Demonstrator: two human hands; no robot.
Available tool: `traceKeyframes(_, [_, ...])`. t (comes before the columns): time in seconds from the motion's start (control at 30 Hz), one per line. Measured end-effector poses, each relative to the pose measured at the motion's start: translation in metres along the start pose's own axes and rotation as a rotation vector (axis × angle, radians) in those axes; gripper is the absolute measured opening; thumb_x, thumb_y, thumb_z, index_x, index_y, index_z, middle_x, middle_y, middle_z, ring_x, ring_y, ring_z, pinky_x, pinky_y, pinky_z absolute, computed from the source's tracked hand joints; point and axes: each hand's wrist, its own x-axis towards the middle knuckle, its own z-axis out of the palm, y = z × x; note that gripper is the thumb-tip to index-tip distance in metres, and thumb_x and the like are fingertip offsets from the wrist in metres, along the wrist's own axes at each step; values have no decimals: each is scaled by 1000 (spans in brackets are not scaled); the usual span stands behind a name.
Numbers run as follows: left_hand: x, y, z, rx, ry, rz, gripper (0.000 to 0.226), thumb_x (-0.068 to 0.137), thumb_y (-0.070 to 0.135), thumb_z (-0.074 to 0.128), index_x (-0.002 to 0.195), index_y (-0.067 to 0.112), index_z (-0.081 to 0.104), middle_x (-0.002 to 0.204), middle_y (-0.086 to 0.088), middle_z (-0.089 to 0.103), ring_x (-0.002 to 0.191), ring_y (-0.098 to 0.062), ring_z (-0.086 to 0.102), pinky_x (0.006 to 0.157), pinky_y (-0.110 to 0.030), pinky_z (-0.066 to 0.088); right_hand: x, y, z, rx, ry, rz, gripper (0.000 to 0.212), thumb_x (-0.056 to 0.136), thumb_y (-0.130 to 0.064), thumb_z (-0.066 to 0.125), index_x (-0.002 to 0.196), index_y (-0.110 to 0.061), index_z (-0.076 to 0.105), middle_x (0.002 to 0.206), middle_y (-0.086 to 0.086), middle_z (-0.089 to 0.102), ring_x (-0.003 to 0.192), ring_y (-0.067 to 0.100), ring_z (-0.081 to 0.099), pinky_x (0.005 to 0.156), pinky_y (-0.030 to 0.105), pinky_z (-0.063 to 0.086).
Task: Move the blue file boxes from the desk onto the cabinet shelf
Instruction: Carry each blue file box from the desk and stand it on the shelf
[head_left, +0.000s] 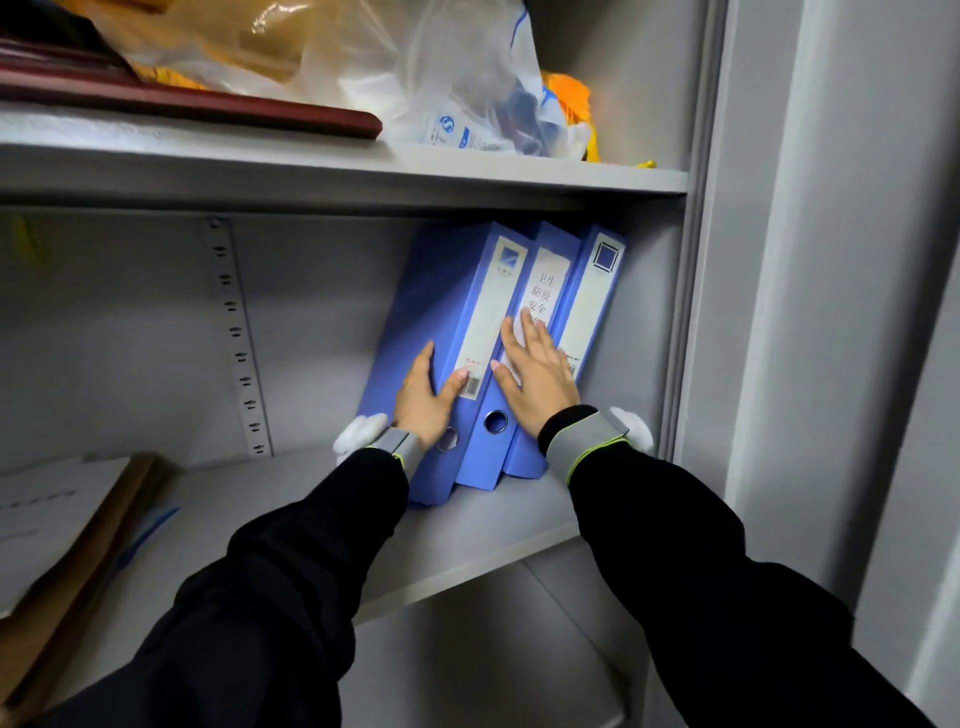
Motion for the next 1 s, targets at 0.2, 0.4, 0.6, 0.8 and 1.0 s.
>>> traceKeyframes(0.2, [-1, 1, -5, 60, -19, 0, 67, 93, 36, 54, 149, 17, 22, 157, -2, 27, 145, -18, 24, 117, -30, 20, -3, -7, -6, -52, -22, 14, 58, 96, -36, 34, 145, -24, 6, 157, 0, -4, 143, 19, -1, 116, 44, 6])
traceKeyframes(0.4, [-4, 6, -24, 109, -13, -20, 61, 93, 42, 51, 145, 17, 33, 150, -6, 41, 137, -21, 40, 113, -30, 29, -7, -25, -16, 116, 248, -10, 41, 91, -21, 43, 132, -12, 40, 141, 9, 38, 129, 26, 35, 103, 40, 31])
traceKeyframes(0.6, [-25, 25, -43, 59, 111, 70, 32, 95, 29, 53, 118, 7, 56, 117, -12, 64, 98, -27, 61, 91, -34, 48, -10, -66, -12, 402, 420, -135, 14, 86, -10, 44, 96, -8, 54, 102, 10, 56, 96, 27, 52, 83, 39, 41])
traceKeyframes(0.8, [-68, 35, -102, 86, 295, 34, 19, 94, 12, 41, 83, 17, 56, 70, 3, 60, 48, 0, 54, 40, -8, 37, -30, -148, 18, 709, 222, -202, 7, 82, -13, 48, 85, -16, 54, 73, 3, 60, 73, 30, 55, 65, 40, 44])
traceKeyframes(1.0, [-154, 52, -206, 288, 624, -28, 27, 74, 16, 38, 56, 31, 52, 55, 11, 57, 52, -15, 57, 58, -31, 47, -74, -253, 31, 975, 80, -337, 8, 69, -20, 43, 68, -20, 50, 42, -6, 38, 53, 24, 41, 55, 38, 39])
